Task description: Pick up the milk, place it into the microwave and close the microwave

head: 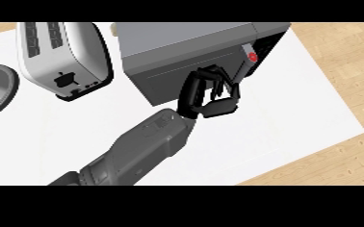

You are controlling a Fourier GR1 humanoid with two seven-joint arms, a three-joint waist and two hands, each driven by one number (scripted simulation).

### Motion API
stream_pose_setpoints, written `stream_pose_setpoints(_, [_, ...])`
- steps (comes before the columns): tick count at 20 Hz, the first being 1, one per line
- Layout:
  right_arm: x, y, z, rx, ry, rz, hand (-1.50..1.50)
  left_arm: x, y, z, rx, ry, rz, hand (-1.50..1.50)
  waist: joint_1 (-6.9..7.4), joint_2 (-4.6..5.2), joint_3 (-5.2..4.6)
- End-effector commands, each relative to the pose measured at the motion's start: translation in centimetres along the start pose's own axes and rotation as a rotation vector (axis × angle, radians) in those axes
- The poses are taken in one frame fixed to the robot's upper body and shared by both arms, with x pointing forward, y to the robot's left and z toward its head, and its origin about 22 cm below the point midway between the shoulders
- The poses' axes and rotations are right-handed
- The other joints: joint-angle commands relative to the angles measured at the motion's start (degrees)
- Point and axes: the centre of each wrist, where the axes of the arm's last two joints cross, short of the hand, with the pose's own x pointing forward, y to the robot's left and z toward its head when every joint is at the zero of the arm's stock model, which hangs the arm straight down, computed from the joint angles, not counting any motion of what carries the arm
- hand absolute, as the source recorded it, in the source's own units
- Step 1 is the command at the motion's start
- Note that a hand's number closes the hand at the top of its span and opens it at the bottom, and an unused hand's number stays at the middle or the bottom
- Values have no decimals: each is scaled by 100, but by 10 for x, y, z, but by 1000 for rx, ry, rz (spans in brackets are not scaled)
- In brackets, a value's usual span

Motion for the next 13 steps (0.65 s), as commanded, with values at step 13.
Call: stream_pose_setpoints(13, [-2,-31,-8,10,-5,-37,-150,9,3,-26,12,0,-21,150,-54,85,-9])
